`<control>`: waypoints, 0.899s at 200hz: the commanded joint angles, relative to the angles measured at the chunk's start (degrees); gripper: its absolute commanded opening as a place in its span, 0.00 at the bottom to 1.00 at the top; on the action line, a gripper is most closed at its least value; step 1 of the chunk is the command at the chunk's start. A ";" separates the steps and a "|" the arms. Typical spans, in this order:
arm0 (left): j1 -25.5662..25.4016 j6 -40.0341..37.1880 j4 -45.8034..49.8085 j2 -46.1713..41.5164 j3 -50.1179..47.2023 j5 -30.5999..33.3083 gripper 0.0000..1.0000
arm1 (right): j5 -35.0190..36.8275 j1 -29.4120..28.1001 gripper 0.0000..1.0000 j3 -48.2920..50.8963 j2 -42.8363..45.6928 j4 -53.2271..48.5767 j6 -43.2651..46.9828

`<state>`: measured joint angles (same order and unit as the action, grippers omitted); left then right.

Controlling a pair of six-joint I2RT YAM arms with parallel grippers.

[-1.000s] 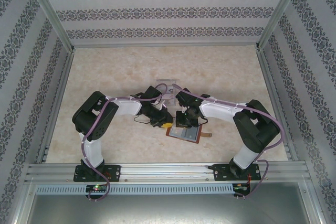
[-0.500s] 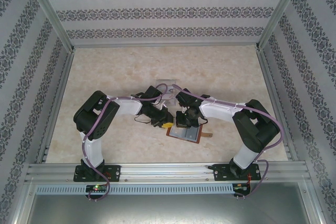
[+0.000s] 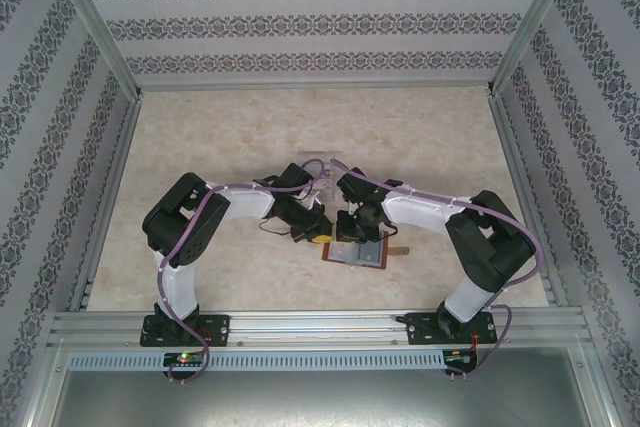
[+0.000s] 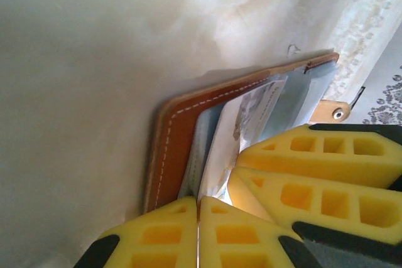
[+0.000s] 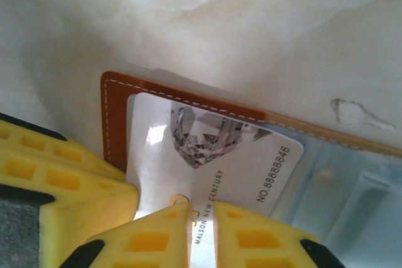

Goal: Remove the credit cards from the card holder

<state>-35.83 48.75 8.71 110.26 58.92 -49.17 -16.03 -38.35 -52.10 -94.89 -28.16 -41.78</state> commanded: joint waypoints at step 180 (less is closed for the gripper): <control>-6.94 -16.38 36.47 0.42 21.51 19.05 0.12 | 1.32 7.41 0.23 5.68 10.87 -2.69 1.79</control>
<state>-41.78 32.75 41.67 109.38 78.54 -31.31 -14.98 -31.59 -47.46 -84.99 -31.00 -40.62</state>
